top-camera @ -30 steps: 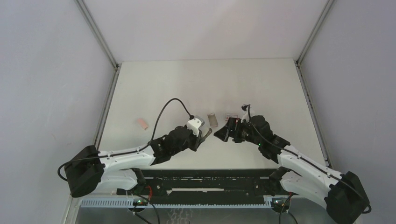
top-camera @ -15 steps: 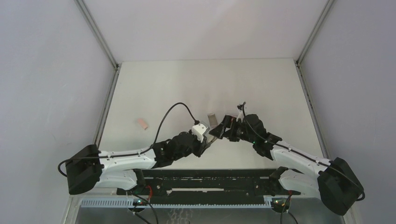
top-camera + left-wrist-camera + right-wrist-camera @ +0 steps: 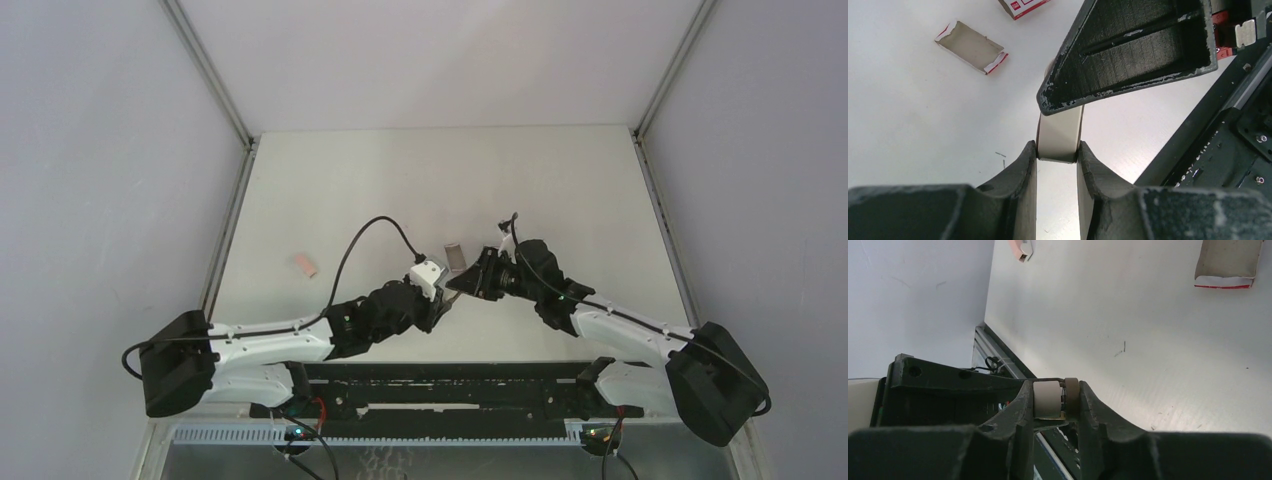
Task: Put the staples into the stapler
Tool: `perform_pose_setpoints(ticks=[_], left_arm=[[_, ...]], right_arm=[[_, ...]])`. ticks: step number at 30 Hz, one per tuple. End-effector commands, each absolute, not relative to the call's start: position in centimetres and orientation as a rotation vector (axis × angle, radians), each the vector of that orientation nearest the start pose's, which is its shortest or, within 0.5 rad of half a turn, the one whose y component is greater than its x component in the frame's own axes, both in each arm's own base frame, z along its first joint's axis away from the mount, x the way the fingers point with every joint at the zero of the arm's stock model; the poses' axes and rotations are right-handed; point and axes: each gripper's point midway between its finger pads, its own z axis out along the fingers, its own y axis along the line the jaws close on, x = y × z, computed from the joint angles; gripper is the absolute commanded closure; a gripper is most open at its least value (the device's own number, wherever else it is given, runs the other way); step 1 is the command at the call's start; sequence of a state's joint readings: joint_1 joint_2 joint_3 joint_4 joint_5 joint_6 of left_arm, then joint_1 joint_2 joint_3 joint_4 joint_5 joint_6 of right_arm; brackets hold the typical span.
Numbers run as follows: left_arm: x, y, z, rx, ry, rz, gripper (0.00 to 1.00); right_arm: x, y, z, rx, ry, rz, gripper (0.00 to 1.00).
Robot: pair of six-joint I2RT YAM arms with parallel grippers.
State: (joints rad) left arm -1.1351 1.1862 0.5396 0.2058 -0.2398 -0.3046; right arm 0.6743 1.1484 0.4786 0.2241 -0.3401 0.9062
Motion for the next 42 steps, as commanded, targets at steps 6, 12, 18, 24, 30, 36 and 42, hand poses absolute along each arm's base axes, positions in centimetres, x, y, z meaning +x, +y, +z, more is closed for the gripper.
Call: perform_pose_setpoints(ticks=[6, 12, 18, 24, 30, 36, 42], left_arm=[[19.0, -32.6, 16.3, 0.598, 1.851, -0.725, 1.00], [19.7, -31.4, 15.9, 0.559, 1.880, -0.643, 1.00], [22.7, -27.8, 13.7, 0.436, 1.991, -0.483, 1.00], [29.3, -14.7, 8.8, -0.083, 2.236, -0.116, 1.00], [31.7, -6.9, 6.4, -0.399, 2.271, -0.008, 1.00], [33.6, -3.9, 5.4, -0.506, 2.280, 0.063, 1.00], [34.6, -2.6, 4.6, -0.563, 2.297, 0.104, 1.00]], right_arm=[[21.5, 28.5, 16.9, -0.035, 2.121, 1.337, 0.82], [23.0, 26.1, 18.3, -0.067, 2.074, 1.242, 0.11], [25.2, 21.2, 18.7, -0.004, 2.053, 1.023, 0.10], [26.0, 17.3, 17.7, 0.039, 2.067, 0.841, 0.11], [25.9, 16.2, 16.9, 0.061, 2.097, 0.769, 0.11], [26.1, 16.4, 16.6, 0.056, 2.104, 0.779, 0.12], [26.1, 16.3, 16.3, 0.065, 2.116, 0.765, 0.12]])
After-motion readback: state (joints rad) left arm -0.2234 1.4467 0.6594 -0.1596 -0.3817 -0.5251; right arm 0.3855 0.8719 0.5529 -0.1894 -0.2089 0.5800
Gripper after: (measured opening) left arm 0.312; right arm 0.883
